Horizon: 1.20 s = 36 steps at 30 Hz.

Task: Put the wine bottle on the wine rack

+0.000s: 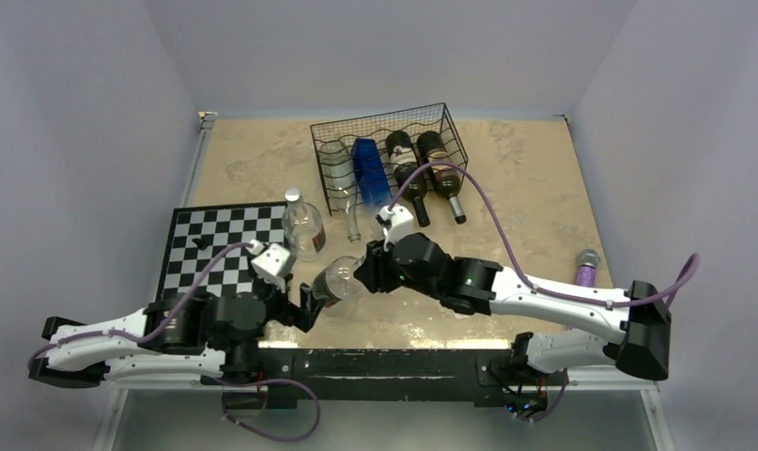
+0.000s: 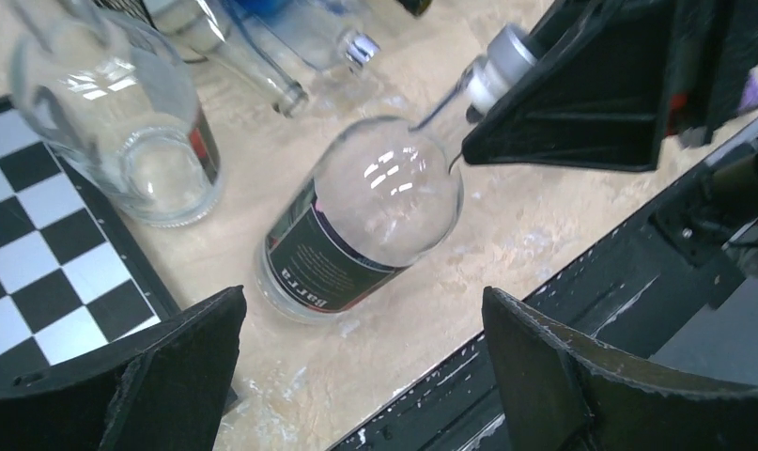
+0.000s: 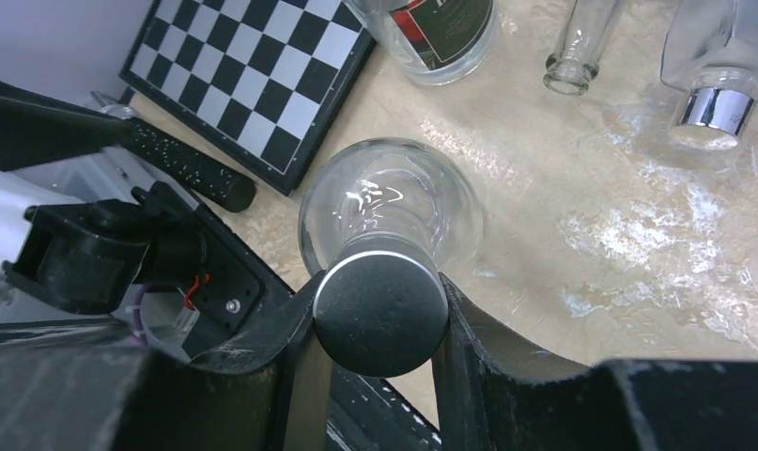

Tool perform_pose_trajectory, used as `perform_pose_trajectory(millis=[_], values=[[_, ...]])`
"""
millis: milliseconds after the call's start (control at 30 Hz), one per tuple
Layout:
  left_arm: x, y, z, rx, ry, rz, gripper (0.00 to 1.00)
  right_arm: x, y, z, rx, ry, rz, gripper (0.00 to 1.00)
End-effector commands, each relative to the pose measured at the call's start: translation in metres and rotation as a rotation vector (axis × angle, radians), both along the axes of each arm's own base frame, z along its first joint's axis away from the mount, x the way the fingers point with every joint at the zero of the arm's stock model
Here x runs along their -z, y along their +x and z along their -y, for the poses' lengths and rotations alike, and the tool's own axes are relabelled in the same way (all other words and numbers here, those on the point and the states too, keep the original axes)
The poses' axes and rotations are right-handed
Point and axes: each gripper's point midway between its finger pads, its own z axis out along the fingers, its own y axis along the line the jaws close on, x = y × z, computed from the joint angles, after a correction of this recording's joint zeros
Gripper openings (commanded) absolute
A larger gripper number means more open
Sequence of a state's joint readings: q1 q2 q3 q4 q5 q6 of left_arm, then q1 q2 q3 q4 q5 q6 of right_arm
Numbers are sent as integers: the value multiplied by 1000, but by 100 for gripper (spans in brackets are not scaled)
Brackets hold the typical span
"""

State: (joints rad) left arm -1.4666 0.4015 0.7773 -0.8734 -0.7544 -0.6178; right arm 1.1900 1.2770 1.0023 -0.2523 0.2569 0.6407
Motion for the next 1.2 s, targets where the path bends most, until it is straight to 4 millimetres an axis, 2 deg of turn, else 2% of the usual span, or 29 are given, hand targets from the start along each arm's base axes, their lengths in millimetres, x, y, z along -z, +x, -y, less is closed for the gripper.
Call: perform_pose_trajectory(millis=[0,200,400,667,933,1167], values=[[21,-9,34,37,-13,-81,99,28,-28,4,-105,85,-69,0],[58,-14,37,13,47,-152,99,47,-54,26,-149,184,-128,0],[85,-16,40,4,63,-188,99,79,-67,49,-137,207,-165,0],[87,-11,38,-55,70,-190,99,105,-65,61,-98,175,-168,0],[94,-5,39,-145,105,-221,99,145,-56,73,-24,60,-176,0],[90,3,35,-202,118,-207,99,149,-47,74,-6,13,-139,0]])
